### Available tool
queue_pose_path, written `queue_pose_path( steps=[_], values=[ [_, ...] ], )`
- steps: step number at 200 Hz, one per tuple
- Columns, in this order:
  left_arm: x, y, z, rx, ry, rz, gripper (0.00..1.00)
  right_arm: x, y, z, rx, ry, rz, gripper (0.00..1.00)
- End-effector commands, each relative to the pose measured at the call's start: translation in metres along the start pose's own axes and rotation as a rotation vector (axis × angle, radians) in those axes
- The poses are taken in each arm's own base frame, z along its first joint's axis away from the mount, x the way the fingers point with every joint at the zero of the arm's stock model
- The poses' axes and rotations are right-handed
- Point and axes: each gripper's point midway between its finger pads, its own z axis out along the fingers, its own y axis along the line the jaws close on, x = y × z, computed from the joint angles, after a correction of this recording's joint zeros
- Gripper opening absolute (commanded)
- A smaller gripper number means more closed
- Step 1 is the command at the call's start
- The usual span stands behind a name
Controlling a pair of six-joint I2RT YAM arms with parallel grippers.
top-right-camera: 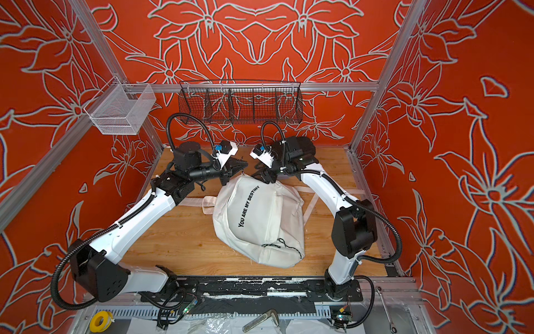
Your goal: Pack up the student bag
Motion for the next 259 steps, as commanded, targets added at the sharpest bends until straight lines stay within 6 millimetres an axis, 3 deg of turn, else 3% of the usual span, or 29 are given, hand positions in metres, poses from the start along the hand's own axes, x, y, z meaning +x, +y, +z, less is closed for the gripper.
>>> queue_pose_path(
  steps=[1, 27, 53, 89, 108, 139, 173, 187, 203, 219, 238, 259],
  values=[
    [-0.037, 0.007, -0.007, -0.042, -0.084, 0.097, 0.0, -0.022, 0.011, -0.023, 0.041, -0.054, -0.086, 0.57],
    [-0.035, 0.01, -0.007, -0.064, -0.074, 0.093, 0.0, -0.035, 0.024, -0.039, 0.061, -0.126, -0.159, 0.62],
    [-0.037, 0.008, -0.006, -0.049, -0.081, 0.093, 0.0, -0.039, 0.038, -0.042, 0.005, -0.155, -0.172, 0.66],
    [-0.044, -0.001, -0.005, -0.019, -0.097, 0.11, 0.0, -0.029, 0.039, -0.027, -0.05, -0.124, -0.138, 0.66],
    [-0.049, -0.006, -0.004, -0.002, -0.106, 0.118, 0.0, -0.021, 0.026, -0.012, 0.01, -0.059, -0.125, 0.64],
    [-0.055, -0.014, -0.005, 0.022, -0.119, 0.125, 0.0, -0.024, 0.004, -0.007, 0.127, -0.034, -0.108, 0.57],
    [-0.054, -0.013, -0.006, 0.015, -0.11, 0.129, 0.0, -0.028, -0.001, -0.006, 0.148, -0.059, -0.103, 0.35],
    [-0.053, -0.013, -0.007, 0.006, -0.103, 0.134, 0.0, -0.026, -0.004, -0.003, 0.158, -0.054, -0.072, 0.32],
    [-0.05, -0.012, -0.008, -0.006, -0.085, 0.145, 0.0, -0.028, -0.001, -0.003, 0.138, -0.061, -0.057, 0.44],
    [-0.044, -0.01, -0.01, -0.024, -0.066, 0.15, 0.0, -0.034, 0.018, -0.006, 0.05, -0.103, -0.097, 0.59],
    [-0.04, -0.011, -0.01, -0.028, -0.055, 0.149, 0.0, -0.045, 0.036, -0.013, -0.016, -0.167, -0.155, 0.63],
    [-0.041, -0.012, -0.011, -0.023, -0.059, 0.149, 0.0, -0.046, 0.035, -0.017, 0.003, -0.151, -0.168, 0.63]
  ],
)
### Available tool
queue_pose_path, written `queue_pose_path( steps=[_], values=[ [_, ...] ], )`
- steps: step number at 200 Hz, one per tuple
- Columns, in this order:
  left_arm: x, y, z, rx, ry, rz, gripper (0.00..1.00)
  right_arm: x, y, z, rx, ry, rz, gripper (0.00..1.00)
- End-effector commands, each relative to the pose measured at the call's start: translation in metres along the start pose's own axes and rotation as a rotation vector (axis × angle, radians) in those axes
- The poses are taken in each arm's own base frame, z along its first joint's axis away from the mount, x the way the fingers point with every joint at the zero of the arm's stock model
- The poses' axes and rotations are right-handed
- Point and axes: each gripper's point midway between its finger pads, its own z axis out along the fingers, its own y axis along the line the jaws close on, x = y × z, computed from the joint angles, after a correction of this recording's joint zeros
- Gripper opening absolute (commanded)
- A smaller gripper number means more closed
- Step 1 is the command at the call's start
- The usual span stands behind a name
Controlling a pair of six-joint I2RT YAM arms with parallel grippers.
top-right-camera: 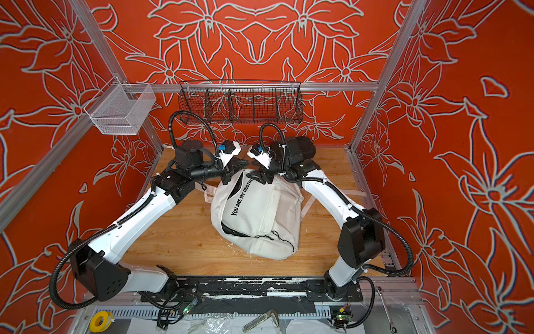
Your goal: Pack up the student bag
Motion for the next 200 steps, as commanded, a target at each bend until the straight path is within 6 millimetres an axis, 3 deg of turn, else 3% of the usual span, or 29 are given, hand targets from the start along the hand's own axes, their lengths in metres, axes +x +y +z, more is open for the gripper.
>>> queue_pose_path(
  steps=[1, 64, 87, 123, 146, 200],
  values=[
    [-0.038, -0.006, -0.016, -0.007, -0.095, 0.093, 0.0, -0.017, 0.013, -0.011, -0.042, -0.048, -0.069, 0.63],
    [-0.043, -0.01, -0.02, 0.006, -0.111, 0.104, 0.0, 0.001, 0.007, -0.004, -0.05, 0.059, -0.058, 0.46],
    [-0.043, -0.011, -0.022, 0.003, -0.107, 0.104, 0.0, 0.003, -0.001, -0.003, -0.011, 0.072, -0.052, 0.32],
    [-0.039, -0.01, -0.025, -0.025, -0.095, 0.106, 0.0, 0.004, -0.02, 0.0, 0.066, 0.103, 0.051, 0.0],
    [-0.033, -0.008, -0.033, -0.071, -0.074, 0.119, 0.0, 0.011, -0.049, -0.005, 0.165, 0.14, 0.239, 0.0],
    [-0.017, -0.01, -0.049, -0.135, -0.037, 0.121, 0.0, 0.029, -0.073, -0.009, 0.166, 0.152, 0.535, 0.0]
  ],
)
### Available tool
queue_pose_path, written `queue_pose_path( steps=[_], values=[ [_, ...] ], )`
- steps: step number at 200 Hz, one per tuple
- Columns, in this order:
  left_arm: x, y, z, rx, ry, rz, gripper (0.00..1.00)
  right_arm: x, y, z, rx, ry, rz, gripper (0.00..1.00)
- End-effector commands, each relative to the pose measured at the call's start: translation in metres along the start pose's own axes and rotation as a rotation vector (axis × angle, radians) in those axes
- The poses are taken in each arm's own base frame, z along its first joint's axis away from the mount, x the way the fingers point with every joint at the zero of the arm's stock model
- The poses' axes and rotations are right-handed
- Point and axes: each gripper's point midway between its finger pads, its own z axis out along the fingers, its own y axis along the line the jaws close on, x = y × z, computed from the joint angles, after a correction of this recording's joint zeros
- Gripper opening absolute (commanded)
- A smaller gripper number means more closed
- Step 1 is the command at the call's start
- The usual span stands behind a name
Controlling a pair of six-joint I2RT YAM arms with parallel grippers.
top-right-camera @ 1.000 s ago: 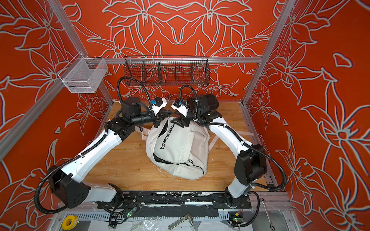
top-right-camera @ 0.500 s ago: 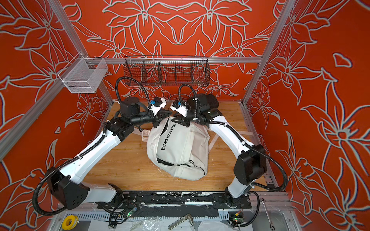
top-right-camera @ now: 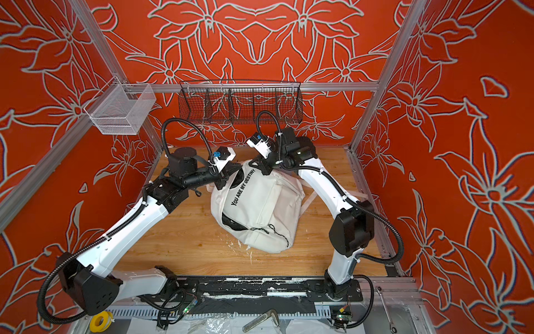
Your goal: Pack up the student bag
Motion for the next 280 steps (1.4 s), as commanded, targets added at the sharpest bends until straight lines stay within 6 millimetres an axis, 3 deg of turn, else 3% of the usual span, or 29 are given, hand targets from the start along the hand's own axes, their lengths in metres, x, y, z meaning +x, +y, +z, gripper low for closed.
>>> queue_pose_path(
  steps=[1, 42, 75, 124, 137, 160, 184, 198, 234, 280],
  values=[
    [-0.034, -0.008, -0.025, -0.006, -0.1, 0.074, 0.0, 0.016, -0.045, -0.006, 0.106, 0.028, 0.237, 0.0],
    [-0.024, -0.007, -0.034, -0.045, -0.067, 0.083, 0.0, 0.016, -0.065, -0.012, 0.1, -0.017, 0.382, 0.0],
    [-0.016, -0.009, -0.039, -0.057, -0.034, 0.092, 0.0, 0.019, -0.092, -0.024, 0.14, -0.079, 0.527, 0.0],
    [-0.003, -0.01, -0.041, -0.074, -0.004, 0.077, 0.0, 0.01, -0.102, -0.038, 0.155, -0.155, 0.616, 0.0],
    [-0.006, -0.011, -0.039, -0.065, -0.017, 0.075, 0.0, -0.006, -0.09, -0.042, 0.116, -0.206, 0.552, 0.0],
    [-0.023, -0.013, -0.034, -0.017, -0.069, 0.086, 0.0, -0.024, -0.045, -0.042, 0.058, -0.257, 0.206, 0.26],
    [-0.046, -0.013, -0.028, 0.031, -0.121, 0.099, 0.0, -0.017, 0.004, -0.035, 0.03, -0.226, -0.239, 0.48],
    [-0.057, -0.014, -0.028, 0.052, -0.148, 0.108, 0.0, -0.015, 0.017, -0.036, 0.021, -0.221, -0.408, 0.56],
    [-0.079, -0.018, -0.029, 0.103, -0.198, 0.134, 0.0, -0.02, 0.037, -0.034, -0.053, -0.19, -0.624, 0.61],
    [-0.089, -0.023, -0.032, 0.144, -0.224, 0.15, 0.0, -0.04, 0.052, -0.034, -0.146, -0.234, -0.766, 0.64]
  ],
)
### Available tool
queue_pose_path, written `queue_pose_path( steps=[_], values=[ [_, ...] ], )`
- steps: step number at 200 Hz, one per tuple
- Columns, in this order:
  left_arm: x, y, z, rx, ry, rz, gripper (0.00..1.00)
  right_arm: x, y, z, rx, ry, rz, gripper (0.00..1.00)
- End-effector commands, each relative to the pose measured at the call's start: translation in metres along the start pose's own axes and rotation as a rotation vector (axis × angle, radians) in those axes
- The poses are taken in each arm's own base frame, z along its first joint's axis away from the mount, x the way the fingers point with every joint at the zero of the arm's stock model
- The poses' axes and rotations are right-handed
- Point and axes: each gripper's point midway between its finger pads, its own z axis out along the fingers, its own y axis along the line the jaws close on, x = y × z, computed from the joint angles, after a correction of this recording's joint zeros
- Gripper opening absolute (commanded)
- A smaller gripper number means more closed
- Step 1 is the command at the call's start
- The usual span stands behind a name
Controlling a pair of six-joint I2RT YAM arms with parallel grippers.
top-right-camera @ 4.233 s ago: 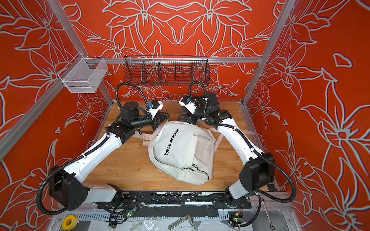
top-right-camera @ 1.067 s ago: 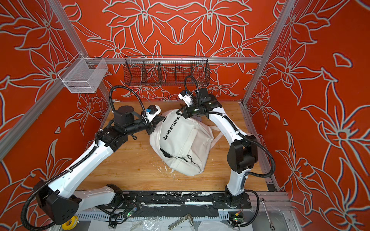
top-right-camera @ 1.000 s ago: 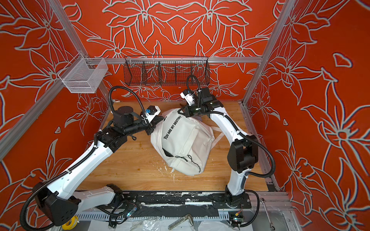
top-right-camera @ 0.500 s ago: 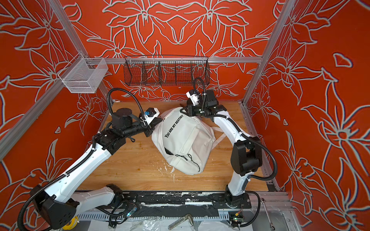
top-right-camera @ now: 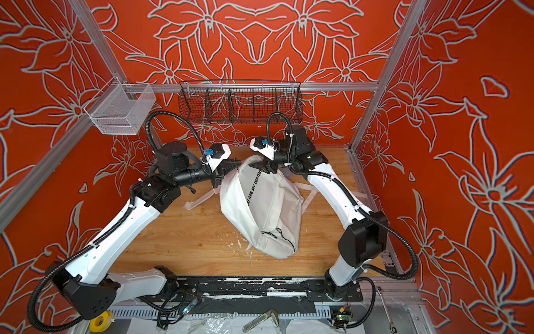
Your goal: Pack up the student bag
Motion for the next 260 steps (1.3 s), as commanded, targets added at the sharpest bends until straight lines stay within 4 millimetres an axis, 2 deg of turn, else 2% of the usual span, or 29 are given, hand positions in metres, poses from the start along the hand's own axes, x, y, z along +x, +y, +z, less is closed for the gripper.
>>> queue_pose_path(
  steps=[1, 27, 105, 116, 135, 141, 152, 164, 185, 201, 213, 243, 260],
  values=[
    [-0.036, -0.004, -0.007, 0.033, -0.102, 0.075, 0.0, -0.012, 0.016, 0.003, -0.115, -0.065, -0.147, 0.64],
    [-0.039, -0.004, -0.004, 0.054, -0.101, 0.086, 0.0, -0.027, 0.023, 0.003, -0.236, -0.097, -0.161, 0.63],
    [-0.046, -0.003, 0.007, 0.127, -0.099, 0.115, 0.0, -0.031, 0.045, 0.012, -0.431, -0.053, -0.126, 0.59],
    [-0.046, -0.004, 0.008, 0.139, -0.1, 0.113, 0.0, -0.032, 0.045, 0.014, -0.439, -0.061, -0.114, 0.55],
    [-0.045, -0.005, 0.011, 0.161, -0.102, 0.103, 0.0, -0.033, 0.04, 0.019, -0.425, -0.07, -0.082, 0.4],
    [-0.045, -0.004, 0.012, 0.156, -0.101, 0.102, 0.0, -0.034, 0.036, 0.021, -0.412, -0.07, -0.075, 0.36],
    [-0.044, -0.002, 0.012, 0.141, -0.097, 0.102, 0.0, -0.037, 0.028, 0.023, -0.379, -0.058, -0.022, 0.19],
    [-0.044, 0.002, 0.011, 0.12, -0.091, 0.108, 0.0, -0.046, 0.008, 0.026, -0.307, -0.064, 0.043, 0.0],
    [-0.044, 0.008, 0.008, 0.075, -0.076, 0.134, 0.0, -0.063, -0.03, 0.026, -0.159, -0.065, 0.255, 0.0],
    [-0.039, 0.014, 0.005, 0.02, -0.048, 0.163, 0.0, -0.077, -0.056, 0.016, -0.096, -0.094, 0.424, 0.0],
    [-0.033, 0.02, 0.001, -0.032, -0.021, 0.186, 0.0, -0.085, -0.066, 0.007, -0.1, -0.125, 0.515, 0.0],
    [-0.016, 0.027, -0.012, -0.141, 0.041, 0.23, 0.0, -0.083, -0.102, -0.016, -0.019, -0.168, 0.701, 0.0],
    [-0.005, 0.028, -0.019, -0.183, 0.074, 0.239, 0.0, -0.082, -0.113, -0.024, -0.014, -0.204, 0.757, 0.0]
  ],
)
